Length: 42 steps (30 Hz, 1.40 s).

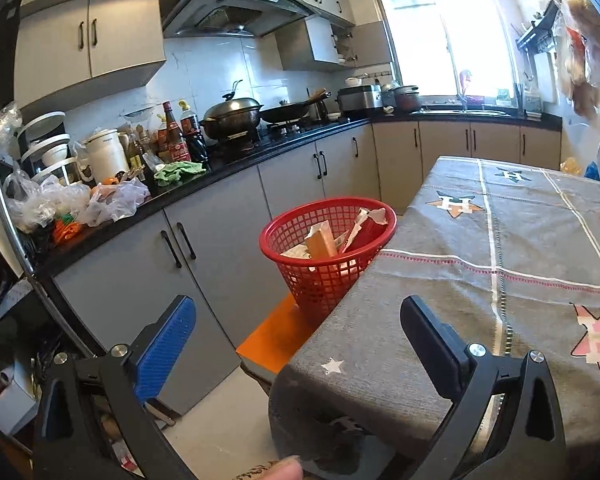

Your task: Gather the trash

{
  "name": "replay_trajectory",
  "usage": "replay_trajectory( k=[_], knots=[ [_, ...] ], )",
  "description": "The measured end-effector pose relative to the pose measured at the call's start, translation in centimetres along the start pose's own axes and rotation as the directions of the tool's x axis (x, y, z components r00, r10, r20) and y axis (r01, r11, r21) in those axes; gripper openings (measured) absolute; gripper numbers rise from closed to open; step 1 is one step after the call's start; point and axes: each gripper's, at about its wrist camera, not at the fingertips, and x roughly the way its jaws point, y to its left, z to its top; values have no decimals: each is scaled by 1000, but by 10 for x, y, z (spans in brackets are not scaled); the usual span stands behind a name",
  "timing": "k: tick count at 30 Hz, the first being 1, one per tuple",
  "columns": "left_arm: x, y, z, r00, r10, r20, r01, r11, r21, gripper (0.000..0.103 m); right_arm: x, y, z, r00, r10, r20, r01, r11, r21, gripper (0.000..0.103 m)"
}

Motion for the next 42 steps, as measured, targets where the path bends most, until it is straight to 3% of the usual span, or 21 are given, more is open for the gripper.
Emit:
replay_trajectory(
  k=[10, 42],
  knots=[
    [-1, -2, -2, 999, 47, 6, -47, 999, 26, 102, 4, -7, -9, 998, -54, -43, 54, 998, 16, 102],
    [9, 1, -7, 999, 1, -48, 0, 1000, 23, 102, 18, 8, -15, 993, -70, -97, 65, 997, -50, 102]
  ],
)
